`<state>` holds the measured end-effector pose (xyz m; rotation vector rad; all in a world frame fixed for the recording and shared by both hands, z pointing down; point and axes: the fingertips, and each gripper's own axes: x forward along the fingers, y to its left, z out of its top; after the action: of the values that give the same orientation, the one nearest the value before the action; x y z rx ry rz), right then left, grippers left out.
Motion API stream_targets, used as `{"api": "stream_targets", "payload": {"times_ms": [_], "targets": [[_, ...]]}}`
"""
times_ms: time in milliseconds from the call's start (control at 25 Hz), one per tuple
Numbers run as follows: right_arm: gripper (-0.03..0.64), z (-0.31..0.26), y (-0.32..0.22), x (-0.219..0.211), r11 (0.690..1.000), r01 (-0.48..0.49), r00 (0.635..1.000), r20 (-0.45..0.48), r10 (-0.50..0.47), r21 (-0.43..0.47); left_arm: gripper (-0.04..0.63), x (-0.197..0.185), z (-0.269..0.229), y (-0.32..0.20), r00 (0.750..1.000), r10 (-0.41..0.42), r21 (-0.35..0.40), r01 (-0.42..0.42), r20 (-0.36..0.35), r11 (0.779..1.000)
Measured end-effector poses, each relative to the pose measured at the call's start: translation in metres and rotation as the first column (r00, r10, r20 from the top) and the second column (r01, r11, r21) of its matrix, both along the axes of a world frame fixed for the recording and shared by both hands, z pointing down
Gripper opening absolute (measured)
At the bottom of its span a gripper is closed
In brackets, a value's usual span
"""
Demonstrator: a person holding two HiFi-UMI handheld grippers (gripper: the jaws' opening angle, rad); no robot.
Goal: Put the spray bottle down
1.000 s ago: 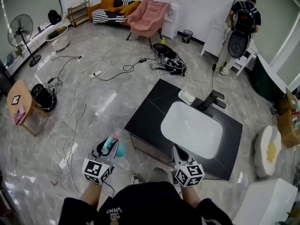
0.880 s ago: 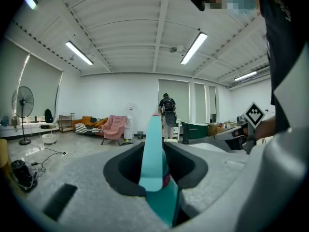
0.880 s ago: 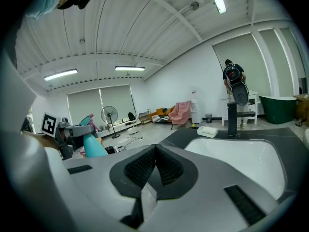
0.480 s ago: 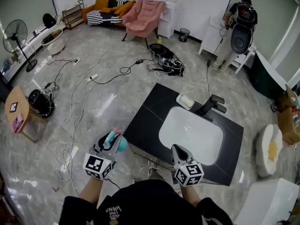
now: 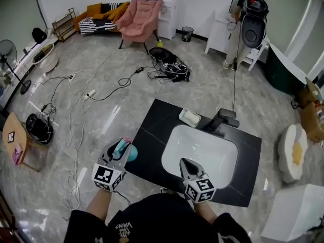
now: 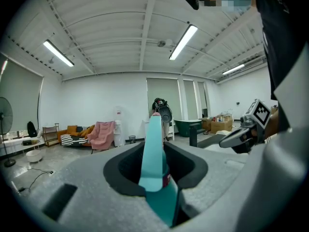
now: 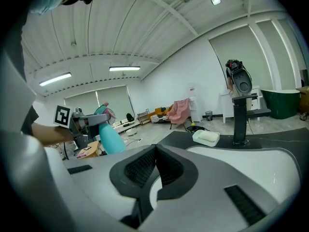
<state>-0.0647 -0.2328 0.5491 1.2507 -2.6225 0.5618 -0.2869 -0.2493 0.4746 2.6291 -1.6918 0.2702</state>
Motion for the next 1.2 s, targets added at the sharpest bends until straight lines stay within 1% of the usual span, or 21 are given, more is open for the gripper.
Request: {"api": "stream_targets", "payload": {"times_ms": [200,400,600,800,960,1200], "targets": [[0.002,0.012,-0.024,0.017,0.999,-0.038,0.999,0.007,0.039,-0.028,0.126,0.025,0.007,-0.056,0.998,0.060,0.013,-0.060,0.004,0.998],[0.002,0.025,-0.041,0.031,0.996,-0.068,0.998,0.008,0.068,-0.061,0.126,0.051,0.018,-0.107,0.993,0.115,0.010,-0.115,0.014,0.993],[0.002,0.034,-0.059,0.041,0.993,-0.092,0.996,0.010,0.093,-0.078,0.126,0.073,0.025,-0.155,0.988,0.155,0.007,-0.155,0.008,0.988],[0.002,0.038,-0.068,0.049,0.989,-0.114,0.993,0.014,0.116,-0.096,0.126,0.092,0.035,-0.191,0.981,0.192,-0.009,-0.192,0.026,0.981],[0.002,0.045,-0.071,0.057,0.984,-0.140,0.990,0.015,0.143,-0.113,0.126,0.106,0.047,-0.214,0.976,0.215,-0.018,-0.214,0.022,0.977],[0.002,0.054,-0.072,0.067,0.975,-0.171,0.985,0.008,0.174,-0.143,0.126,0.121,0.059,-0.245,0.975,0.221,-0.020,-0.221,0.008,0.975]]}}
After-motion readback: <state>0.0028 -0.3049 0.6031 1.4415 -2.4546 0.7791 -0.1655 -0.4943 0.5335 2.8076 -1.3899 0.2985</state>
